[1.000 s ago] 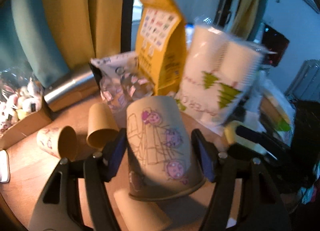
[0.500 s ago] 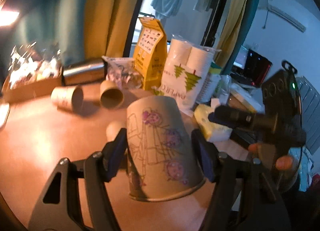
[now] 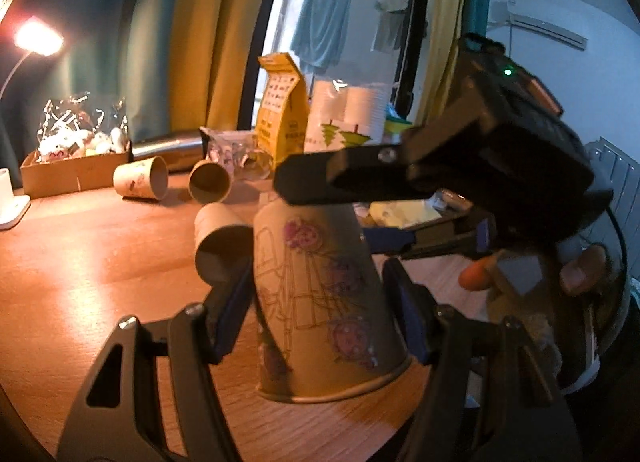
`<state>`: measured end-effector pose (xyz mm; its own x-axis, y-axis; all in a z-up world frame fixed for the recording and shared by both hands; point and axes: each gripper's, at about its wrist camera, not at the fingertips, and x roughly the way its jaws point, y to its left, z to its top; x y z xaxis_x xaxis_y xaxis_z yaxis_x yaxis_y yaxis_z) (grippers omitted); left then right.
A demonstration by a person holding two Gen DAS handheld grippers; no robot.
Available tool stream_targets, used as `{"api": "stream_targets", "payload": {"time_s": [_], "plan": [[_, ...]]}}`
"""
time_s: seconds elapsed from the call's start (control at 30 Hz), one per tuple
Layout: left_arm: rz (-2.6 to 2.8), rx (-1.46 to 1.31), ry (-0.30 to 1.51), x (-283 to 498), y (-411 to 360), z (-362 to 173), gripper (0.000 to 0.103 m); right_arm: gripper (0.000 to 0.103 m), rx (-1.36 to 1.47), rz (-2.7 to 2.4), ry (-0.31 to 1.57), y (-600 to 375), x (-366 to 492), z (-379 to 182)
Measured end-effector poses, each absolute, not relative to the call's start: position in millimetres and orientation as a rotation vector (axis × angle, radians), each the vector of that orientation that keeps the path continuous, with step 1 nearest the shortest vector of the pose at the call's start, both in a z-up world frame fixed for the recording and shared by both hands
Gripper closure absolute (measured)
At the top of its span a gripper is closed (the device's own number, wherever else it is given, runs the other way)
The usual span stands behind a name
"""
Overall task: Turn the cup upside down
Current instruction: 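Close the right gripper on the cup while the left gripper releases it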
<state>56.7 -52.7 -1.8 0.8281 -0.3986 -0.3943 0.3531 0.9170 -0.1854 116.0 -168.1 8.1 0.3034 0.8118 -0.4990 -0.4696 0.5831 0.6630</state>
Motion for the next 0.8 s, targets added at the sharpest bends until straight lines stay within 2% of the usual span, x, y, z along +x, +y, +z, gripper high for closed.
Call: {"api": "stream_targets", "payload": {"time_s": [0.1,0.17,0.23,0.6,0.73,0.8], "plan": [[-0.419,-0.114,0.422,52.2,-55.0,-3.9,0.037,0.016,0.433,0.895,0.937,-170.9,115.6,4.2],[-0.426,-0.108,0.409,48.5,-57.6,-5.7,0.037,0.023,0.433,0.914,0.943,-171.1,114.8,2.5],[-0.430,-0.104,0.398,45.9,-59.4,-6.6,0.037,0.043,0.431,0.917,0.942,-170.9,113.4,2.3],[-0.440,-0.121,0.387,41.5,-57.1,-4.6,0.036,0.044,0.426,0.941,0.931,-171.1,113.7,0.3],[-0.447,-0.109,0.393,38.4,-60.6,-4.6,0.023,0.044,0.420,0.920,0.920,-173.1,115.9,-1.1],[-0.453,-0.105,0.392,36.7,-61.1,-4.7,0.021,0.044,0.412,0.897,0.906,-174.7,116.6,-0.7]]}}
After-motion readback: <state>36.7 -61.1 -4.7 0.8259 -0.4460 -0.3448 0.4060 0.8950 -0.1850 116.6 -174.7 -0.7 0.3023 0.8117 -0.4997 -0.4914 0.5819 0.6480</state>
